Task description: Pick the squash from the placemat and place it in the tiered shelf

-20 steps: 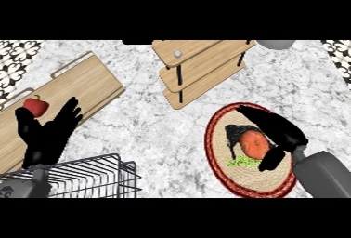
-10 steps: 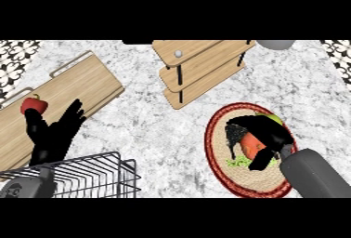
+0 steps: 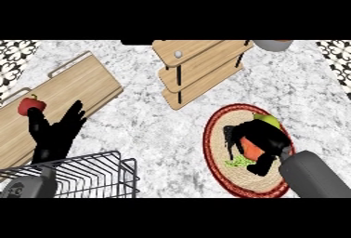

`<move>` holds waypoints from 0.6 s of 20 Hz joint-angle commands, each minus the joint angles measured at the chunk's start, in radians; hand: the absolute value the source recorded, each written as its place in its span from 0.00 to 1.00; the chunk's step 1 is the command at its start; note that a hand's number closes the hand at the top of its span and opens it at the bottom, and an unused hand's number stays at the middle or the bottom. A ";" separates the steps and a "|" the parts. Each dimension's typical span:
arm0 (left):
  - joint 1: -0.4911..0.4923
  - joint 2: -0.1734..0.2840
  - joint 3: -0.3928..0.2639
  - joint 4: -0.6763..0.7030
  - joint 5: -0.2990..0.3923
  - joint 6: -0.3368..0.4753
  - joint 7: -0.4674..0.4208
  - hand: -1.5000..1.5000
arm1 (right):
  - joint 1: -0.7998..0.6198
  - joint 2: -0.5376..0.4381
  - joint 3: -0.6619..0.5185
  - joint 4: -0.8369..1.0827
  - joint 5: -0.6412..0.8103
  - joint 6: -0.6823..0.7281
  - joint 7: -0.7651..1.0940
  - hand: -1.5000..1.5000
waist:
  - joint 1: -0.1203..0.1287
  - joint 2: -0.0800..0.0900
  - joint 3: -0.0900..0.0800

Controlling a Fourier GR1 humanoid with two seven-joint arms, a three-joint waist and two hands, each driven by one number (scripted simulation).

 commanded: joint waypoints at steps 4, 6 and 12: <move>0.041 -0.042 0.018 0.057 -0.004 -0.022 -0.031 0.50 | 0.066 0.019 -0.032 -0.143 -0.005 -0.003 -0.067 1.00 | -0.003 0.015 -0.003; 0.058 -0.043 0.009 0.010 -0.018 -0.010 -0.013 0.50 | 0.115 0.052 0.018 -0.312 -0.005 0.076 0.065 1.00 | -0.007 0.012 -0.004; 0.082 -0.033 0.031 0.016 -0.005 -0.046 -0.010 0.50 | 0.103 0.154 -0.010 -0.554 -0.096 0.181 0.226 1.00 | -0.011 0.009 -0.004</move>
